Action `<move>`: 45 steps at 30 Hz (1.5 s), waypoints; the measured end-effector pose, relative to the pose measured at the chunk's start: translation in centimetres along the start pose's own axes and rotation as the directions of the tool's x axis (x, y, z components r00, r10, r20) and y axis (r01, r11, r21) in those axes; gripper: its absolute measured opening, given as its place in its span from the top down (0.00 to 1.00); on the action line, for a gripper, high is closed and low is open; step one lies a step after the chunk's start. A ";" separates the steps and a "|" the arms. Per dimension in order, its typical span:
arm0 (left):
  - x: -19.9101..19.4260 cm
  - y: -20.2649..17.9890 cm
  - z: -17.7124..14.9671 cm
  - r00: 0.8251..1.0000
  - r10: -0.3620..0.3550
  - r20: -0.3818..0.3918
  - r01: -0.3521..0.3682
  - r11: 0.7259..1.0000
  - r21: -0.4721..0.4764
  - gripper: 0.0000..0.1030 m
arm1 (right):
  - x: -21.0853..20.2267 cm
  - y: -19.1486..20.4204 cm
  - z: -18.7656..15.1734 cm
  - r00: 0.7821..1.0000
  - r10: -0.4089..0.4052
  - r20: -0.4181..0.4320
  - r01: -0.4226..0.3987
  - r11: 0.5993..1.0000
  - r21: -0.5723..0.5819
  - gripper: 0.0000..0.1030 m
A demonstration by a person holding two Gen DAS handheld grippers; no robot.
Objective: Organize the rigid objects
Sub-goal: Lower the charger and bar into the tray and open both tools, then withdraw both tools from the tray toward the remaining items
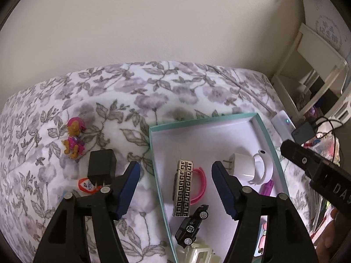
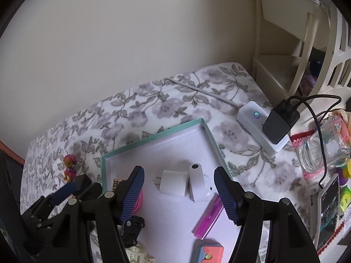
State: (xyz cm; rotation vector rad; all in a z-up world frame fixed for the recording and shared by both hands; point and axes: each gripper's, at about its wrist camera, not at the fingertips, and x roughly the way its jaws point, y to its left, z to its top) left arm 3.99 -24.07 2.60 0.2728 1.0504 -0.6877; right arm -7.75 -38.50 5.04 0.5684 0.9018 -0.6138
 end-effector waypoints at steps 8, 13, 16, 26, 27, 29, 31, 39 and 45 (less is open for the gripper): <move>-0.5 4.1 0.7 0.999 0.038 -0.018 -0.040 0.993 -0.114 0.23 | 1.7 1.2 -0.6 0.999 -0.024 -0.035 0.023 0.999 -0.036 0.22; -0.7 7.8 0.8 0.997 0.071 -0.036 -0.077 0.975 -0.208 0.23 | 2.7 2.7 -1.3 0.999 -0.020 -0.045 0.017 0.998 -0.066 0.11; -1.0 10.2 0.9 0.993 0.104 -0.055 -0.115 0.958 -0.261 0.22 | 3.1 4.0 -1.7 0.999 -0.023 -0.046 0.018 0.995 -0.097 0.08; -3.2 17.9 0.3 0.976 0.203 -0.084 -0.220 0.899 -0.378 0.17 | 4.0 9.3 -3.1 0.997 0.034 -0.065 -0.045 0.986 -0.163 0.00; -3.3 18.6 0.1 0.975 0.208 -0.084 -0.224 0.890 -0.396 0.12 | 4.1 10.2 -3.4 0.996 0.048 -0.070 -0.059 0.984 -0.170 0.00; -3.7 20.0 -0.5 0.973 0.217 -0.080 -0.230 0.874 -0.429 0.11 | 4.2 11.3 -3.8 0.995 0.060 -0.077 -0.073 0.980 -0.187 0.00; -4.1 21.4 -1.1 0.973 0.217 -0.082 -0.230 0.859 -0.458 0.11 | 4.2 12.8 -4.2 0.995 0.069 -0.078 -0.084 0.975 -0.208 0.00; -5.7 25.5 -2.5 0.965 0.250 -0.077 -0.252 0.813 -0.525 0.11 | 4.2 17.8 -6.3 0.992 0.097 -0.084 -0.118 0.947 -0.300 0.00; -6.6 27.5 -3.2 0.958 0.273 -0.092 -0.278 0.798 -0.535 0.11 | 4.9 20.3 -7.6 0.985 0.132 -0.112 -0.162 0.930 -0.331 0.00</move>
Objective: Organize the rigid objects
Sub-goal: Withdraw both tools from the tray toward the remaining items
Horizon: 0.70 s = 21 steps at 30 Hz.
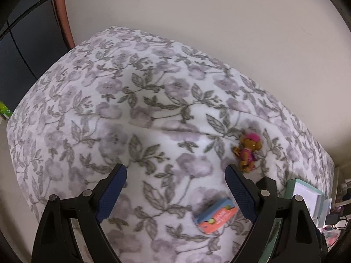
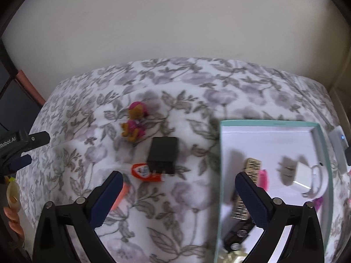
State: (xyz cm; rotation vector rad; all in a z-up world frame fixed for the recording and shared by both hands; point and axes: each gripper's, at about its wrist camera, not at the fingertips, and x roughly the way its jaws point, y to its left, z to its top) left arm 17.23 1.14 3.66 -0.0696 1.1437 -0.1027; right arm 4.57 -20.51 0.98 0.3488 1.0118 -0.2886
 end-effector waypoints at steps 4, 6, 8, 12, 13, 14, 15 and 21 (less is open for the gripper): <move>0.4 1.3 0.4 1.000 0.013 -0.015 -0.013 1.000 -0.011 0.11 | 0.7 0.8 -0.1 1.000 0.004 -0.003 -0.004 1.000 -0.009 0.00; 0.7 1.7 0.6 0.999 0.021 -0.024 -0.022 1.000 -0.012 0.11 | 0.9 0.8 0.0 1.000 -0.005 0.001 0.005 1.000 -0.011 0.00; 1.1 1.7 0.9 0.999 0.006 -0.033 -0.006 1.000 -0.011 0.11 | 1.1 0.6 0.1 1.000 -0.009 0.004 0.009 1.000 -0.005 0.00; 1.6 1.2 1.6 0.999 -0.029 -0.041 0.029 1.000 0.002 0.11 | 1.3 -0.2 0.5 1.000 -0.001 0.030 0.000 0.999 0.032 0.00; 1.7 0.8 1.8 0.999 -0.038 -0.039 0.038 0.999 0.010 0.11 | 1.4 -0.4 0.7 0.999 0.008 0.039 -0.010 0.999 0.041 0.00; 1.8 0.5 2.1 0.998 -0.046 -0.038 0.047 0.999 0.017 0.11 | 1.5 -0.4 0.9 0.999 0.012 0.045 -0.014 0.999 0.046 0.00; 2.0 0.3 2.2 0.998 -0.052 -0.040 0.053 0.998 0.022 0.11 | 1.6 -0.4 1.1 0.999 0.014 0.053 -0.016 0.999 0.051 0.00; 3.4 -2.8 2.7 0.993 -0.105 -0.045 0.109 0.990 0.093 0.11 | 3.2 -0.1 1.9 0.998 0.006 0.058 -0.009 0.998 0.062 0.00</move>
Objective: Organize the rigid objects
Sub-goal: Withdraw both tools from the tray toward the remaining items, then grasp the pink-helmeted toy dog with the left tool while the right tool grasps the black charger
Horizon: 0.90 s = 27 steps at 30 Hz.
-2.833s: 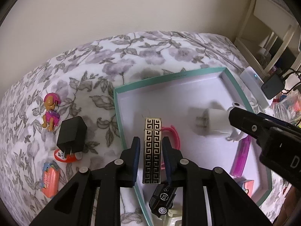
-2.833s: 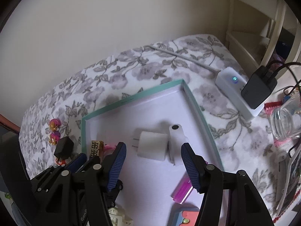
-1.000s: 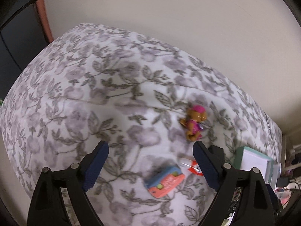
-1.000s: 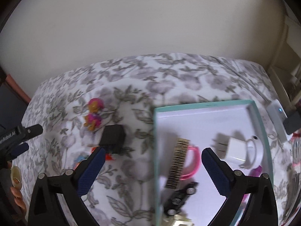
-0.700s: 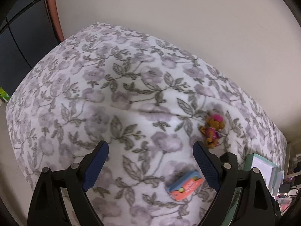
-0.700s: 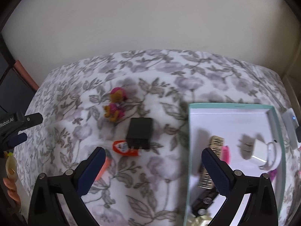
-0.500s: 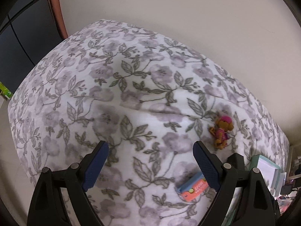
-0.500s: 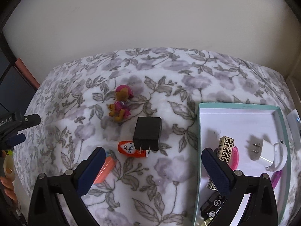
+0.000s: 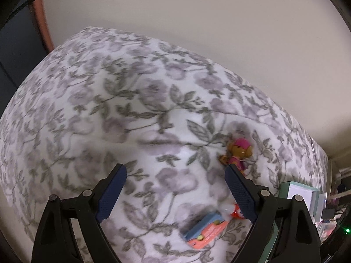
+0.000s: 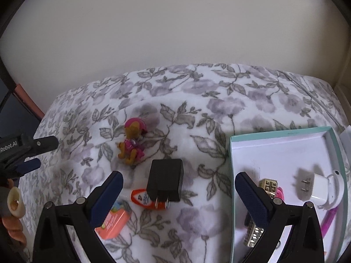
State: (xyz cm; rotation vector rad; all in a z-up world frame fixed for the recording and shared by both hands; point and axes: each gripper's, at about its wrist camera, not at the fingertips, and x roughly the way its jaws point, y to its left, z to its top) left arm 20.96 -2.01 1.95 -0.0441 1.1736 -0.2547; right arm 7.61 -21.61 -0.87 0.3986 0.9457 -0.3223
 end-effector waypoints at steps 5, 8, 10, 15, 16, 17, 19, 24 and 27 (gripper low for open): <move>2.3 -3.1 -0.2 0.999 -0.048 -0.022 0.050 0.996 0.075 0.11 | 1.9 0.7 -0.3 1.000 0.004 -0.025 -0.004 1.000 -0.020 0.00; 3.8 -4.7 -0.5 0.998 -0.054 -0.032 0.058 0.990 0.125 0.11 | 3.1 1.2 -0.5 0.999 0.000 -0.039 -0.002 0.999 -0.042 0.01; 4.5 -5.3 -0.6 0.997 -0.061 -0.038 0.066 0.987 0.145 0.11 | 3.5 1.3 -0.7 0.999 0.003 -0.042 -0.005 0.999 -0.053 0.05; 6.2 -6.5 -0.7 0.995 -0.090 -0.042 0.096 0.980 0.173 0.12 | 4.7 1.2 -1.0 0.998 0.002 -0.066 -0.006 0.998 -0.063 0.16; 6.5 -6.7 -0.7 0.994 -0.095 -0.046 0.102 0.979 0.177 0.12 | 4.9 0.9 -1.0 0.997 0.008 -0.070 -0.012 0.998 -0.054 0.17; 6.8 -7.0 -0.7 0.994 -0.099 -0.049 0.107 0.977 0.182 0.12 | 5.0 0.7 -1.0 0.997 0.015 -0.073 -0.019 0.999 -0.043 0.18; 7.3 -7.6 -0.8 0.994 -0.097 -0.049 0.105 0.975 0.197 0.12 | 5.0 0.4 -1.0 0.997 0.017 -0.073 -0.019 0.999 -0.037 0.25; 8.4 -9.0 -1.3 0.995 -0.083 -0.057 0.094 0.965 0.244 0.32 | 4.9 -0.1 -1.0 0.996 0.049 -0.075 -0.050 0.999 -0.014 0.40; 9.1 -9.5 -1.6 0.995 -0.083 -0.063 0.096 0.962 0.254 0.38 | 4.7 0.1 -1.1 0.996 0.057 -0.072 -0.059 0.998 -0.023 0.50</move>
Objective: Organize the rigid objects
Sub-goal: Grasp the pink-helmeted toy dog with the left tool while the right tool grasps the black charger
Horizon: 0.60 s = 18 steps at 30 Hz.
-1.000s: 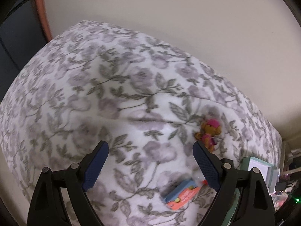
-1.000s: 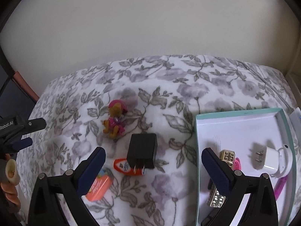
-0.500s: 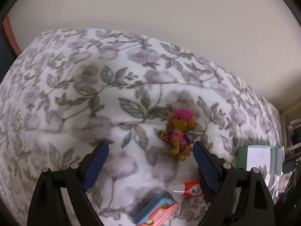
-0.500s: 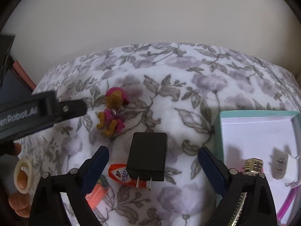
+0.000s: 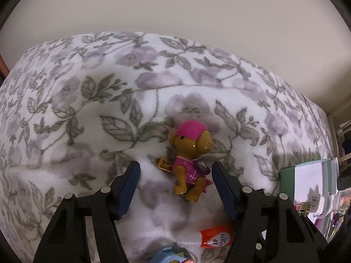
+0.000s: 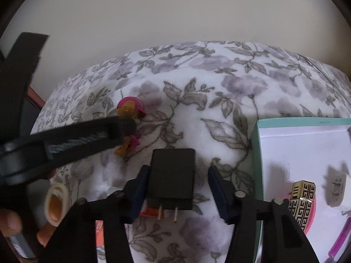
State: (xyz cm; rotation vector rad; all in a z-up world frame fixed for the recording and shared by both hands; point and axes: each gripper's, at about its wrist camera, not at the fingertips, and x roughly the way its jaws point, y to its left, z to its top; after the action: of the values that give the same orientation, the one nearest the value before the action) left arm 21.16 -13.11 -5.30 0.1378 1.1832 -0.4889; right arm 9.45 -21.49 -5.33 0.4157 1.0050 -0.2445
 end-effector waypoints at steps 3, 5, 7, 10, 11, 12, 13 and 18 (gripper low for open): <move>0.6 -0.4 -0.2 1.000 -0.014 -0.012 0.014 1.000 0.011 0.57 | -0.1 0.3 -0.1 1.000 0.001 0.002 -0.001 1.000 -0.016 0.53; 0.8 -0.6 -0.3 1.000 -0.020 -0.013 0.020 1.000 0.015 0.62 | -0.1 0.3 -0.1 1.000 0.000 0.002 0.000 1.000 -0.018 0.54; 0.7 -0.8 -0.3 1.000 -0.016 -0.005 0.016 1.000 0.026 0.64 | -0.1 0.3 -0.1 1.000 0.003 0.003 -0.002 1.000 -0.018 0.55; 0.5 -0.7 -0.3 1.000 -0.017 -0.003 0.017 1.000 0.022 0.64 | -0.2 0.4 -0.1 1.000 0.005 0.003 -0.005 1.000 -0.021 0.58; 0.4 -0.7 -0.3 1.000 -0.015 -0.003 0.016 1.000 0.021 0.64 | -0.2 0.4 -0.1 1.000 0.003 0.003 -0.003 1.000 -0.025 0.58; 0.4 -0.7 -0.2 1.000 -0.013 -0.003 0.013 1.000 0.023 0.64 | -0.2 0.4 -0.1 1.000 0.003 0.003 -0.003 1.000 -0.027 0.58; 0.3 -0.6 -0.2 1.000 -0.010 -0.002 0.010 1.000 0.022 0.64 | -0.2 0.4 -0.1 1.000 0.004 0.002 -0.004 1.000 -0.027 0.57; -0.6 -0.4 0.0 1.000 -0.006 0.007 0.006 1.000 0.004 0.64 | -0.8 0.4 0.0 1.000 0.004 0.011 -0.003 0.999 -0.037 0.58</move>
State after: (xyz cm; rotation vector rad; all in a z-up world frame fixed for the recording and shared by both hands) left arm 20.85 -13.27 -4.73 0.1363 1.1760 -0.4968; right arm 9.18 -21.14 -4.56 0.3822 0.9963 -0.2248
